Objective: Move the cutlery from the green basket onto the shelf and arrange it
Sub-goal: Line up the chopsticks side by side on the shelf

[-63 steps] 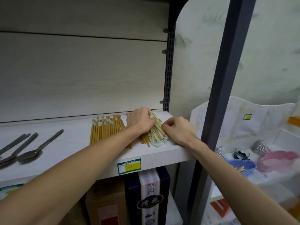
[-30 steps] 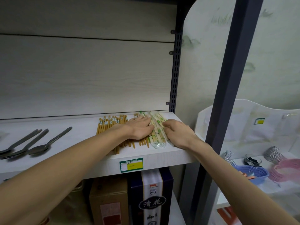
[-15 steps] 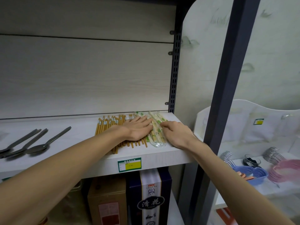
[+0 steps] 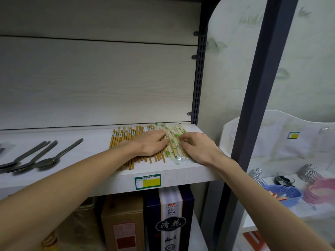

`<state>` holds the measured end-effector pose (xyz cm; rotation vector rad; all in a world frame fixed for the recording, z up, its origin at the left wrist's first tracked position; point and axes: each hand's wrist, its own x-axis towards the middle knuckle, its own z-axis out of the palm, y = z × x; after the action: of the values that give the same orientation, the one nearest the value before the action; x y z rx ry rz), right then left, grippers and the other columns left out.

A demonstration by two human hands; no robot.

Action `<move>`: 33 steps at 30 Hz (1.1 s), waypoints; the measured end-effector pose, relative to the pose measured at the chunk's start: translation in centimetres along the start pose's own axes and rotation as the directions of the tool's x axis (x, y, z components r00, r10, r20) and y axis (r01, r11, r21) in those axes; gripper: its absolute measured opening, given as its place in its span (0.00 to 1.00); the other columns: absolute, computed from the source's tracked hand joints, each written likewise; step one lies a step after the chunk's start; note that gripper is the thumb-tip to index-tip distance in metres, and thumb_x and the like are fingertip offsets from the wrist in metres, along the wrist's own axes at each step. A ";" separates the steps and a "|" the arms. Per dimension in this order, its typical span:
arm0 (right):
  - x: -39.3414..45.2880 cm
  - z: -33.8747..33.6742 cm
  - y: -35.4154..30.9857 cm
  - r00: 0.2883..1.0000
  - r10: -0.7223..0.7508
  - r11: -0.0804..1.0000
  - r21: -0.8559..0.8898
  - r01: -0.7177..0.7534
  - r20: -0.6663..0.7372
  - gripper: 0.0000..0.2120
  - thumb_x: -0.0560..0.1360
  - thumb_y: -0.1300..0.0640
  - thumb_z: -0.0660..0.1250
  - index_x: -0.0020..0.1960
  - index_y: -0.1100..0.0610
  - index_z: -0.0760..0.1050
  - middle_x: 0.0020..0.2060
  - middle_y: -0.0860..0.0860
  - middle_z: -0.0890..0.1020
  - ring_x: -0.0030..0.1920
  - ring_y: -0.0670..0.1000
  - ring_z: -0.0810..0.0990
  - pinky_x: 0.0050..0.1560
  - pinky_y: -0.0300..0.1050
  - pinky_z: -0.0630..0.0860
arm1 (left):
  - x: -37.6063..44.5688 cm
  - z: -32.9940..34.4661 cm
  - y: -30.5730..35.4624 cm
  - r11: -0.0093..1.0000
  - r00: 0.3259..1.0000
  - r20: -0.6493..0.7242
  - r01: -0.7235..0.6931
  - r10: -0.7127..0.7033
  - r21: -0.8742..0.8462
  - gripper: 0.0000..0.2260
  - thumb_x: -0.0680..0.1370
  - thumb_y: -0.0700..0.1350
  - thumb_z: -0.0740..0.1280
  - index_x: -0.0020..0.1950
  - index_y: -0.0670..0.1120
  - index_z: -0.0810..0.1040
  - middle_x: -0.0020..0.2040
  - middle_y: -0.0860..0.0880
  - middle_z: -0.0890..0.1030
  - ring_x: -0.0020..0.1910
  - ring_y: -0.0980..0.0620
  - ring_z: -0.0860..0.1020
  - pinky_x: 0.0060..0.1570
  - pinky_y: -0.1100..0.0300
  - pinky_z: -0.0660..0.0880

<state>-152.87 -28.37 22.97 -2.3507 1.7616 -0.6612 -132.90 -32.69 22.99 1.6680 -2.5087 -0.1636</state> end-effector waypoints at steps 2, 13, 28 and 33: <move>-0.1 0.0 0.0 1.000 -0.002 1.000 0.006 0.002 0.000 0.19 0.82 0.50 0.60 0.71 0.50 0.75 0.68 0.49 0.79 0.67 0.54 0.76 0.66 0.49 0.72 | -0.1 -0.2 0.1 0.999 1.000 0.011 0.000 -0.001 0.043 0.26 0.85 0.59 0.48 0.79 0.47 0.63 0.80 0.47 0.63 0.78 0.47 0.62 0.75 0.51 0.58; 0.5 0.7 0.8 0.999 -0.003 0.999 -0.048 0.002 -0.034 0.19 0.82 0.45 0.58 0.65 0.52 0.79 0.63 0.54 0.78 0.64 0.58 0.75 0.64 0.53 0.72 | 0.3 -0.1 -0.4 0.992 0.998 0.048 0.035 -0.041 0.122 0.29 0.84 0.62 0.43 0.83 0.53 0.48 0.83 0.51 0.50 0.82 0.49 0.49 0.79 0.45 0.49; 0.5 0.0 0.7 0.972 0.163 0.985 -0.022 -0.169 -0.170 0.11 0.76 0.54 0.63 0.47 0.53 0.85 0.45 0.50 0.86 0.50 0.57 0.80 0.53 0.51 0.78 | 0.0 -0.5 1.6 0.987 0.991 -0.028 -0.128 0.131 0.099 0.28 0.83 0.65 0.47 0.77 0.52 0.67 0.76 0.50 0.69 0.75 0.48 0.66 0.72 0.46 0.64; 0.5 -0.5 0.3 0.961 0.188 0.980 -0.029 -0.197 -0.201 0.10 0.73 0.56 0.65 0.44 0.53 0.86 0.38 0.50 0.85 0.42 0.55 0.82 0.45 0.50 0.81 | 0.7 0.0 2.8 0.994 0.996 0.042 -0.086 0.084 0.060 0.28 0.84 0.63 0.48 0.73 0.46 0.68 0.74 0.47 0.70 0.73 0.45 0.68 0.70 0.46 0.66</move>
<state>-153.21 -28.89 23.46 -2.1687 2.0789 -0.8554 -135.74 -32.26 23.42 1.5906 -2.6339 -0.1125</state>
